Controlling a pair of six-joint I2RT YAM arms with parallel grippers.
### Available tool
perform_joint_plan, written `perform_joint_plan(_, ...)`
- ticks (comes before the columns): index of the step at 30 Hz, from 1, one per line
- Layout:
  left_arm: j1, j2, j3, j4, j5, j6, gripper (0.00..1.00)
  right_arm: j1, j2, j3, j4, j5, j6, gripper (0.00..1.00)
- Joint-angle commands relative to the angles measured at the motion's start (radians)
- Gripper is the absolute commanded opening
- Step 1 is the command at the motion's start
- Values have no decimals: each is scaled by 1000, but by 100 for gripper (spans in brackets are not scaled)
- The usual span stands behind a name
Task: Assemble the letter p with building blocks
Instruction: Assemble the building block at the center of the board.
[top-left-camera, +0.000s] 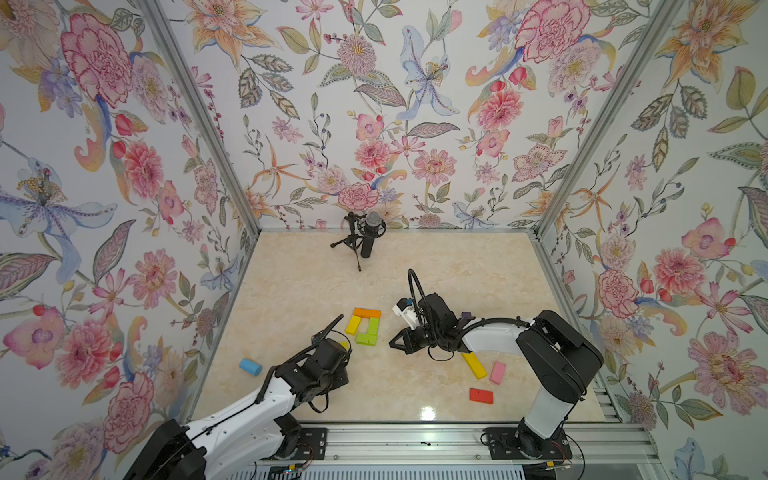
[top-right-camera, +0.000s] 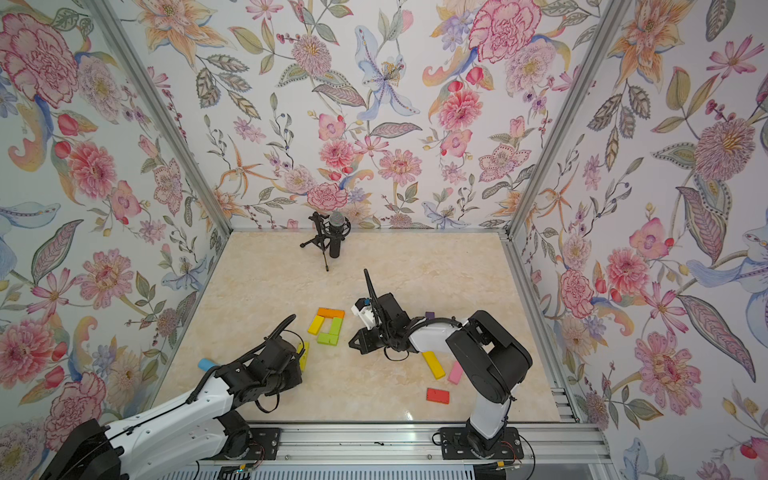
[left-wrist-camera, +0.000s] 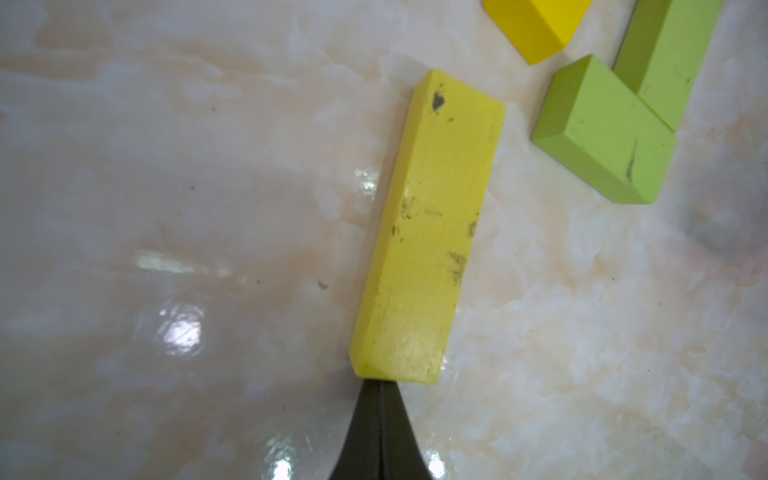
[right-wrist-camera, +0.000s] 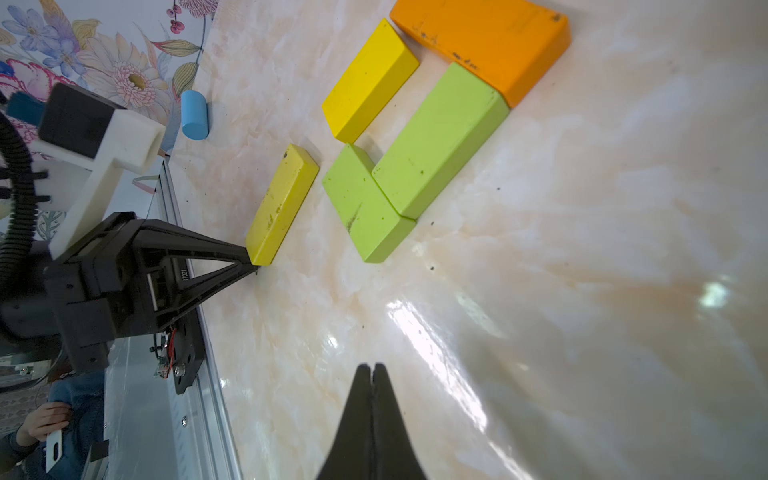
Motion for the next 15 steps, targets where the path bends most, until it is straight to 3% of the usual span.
perform_joint_plan(1,38,-14,-37,-66,-48,4,0,-12,-10,-12,-7,4,-19,0)
perform_joint_plan(15,93,66,-19,1,-23,63,0,-23,2,-11,-8,-2,-20,0)
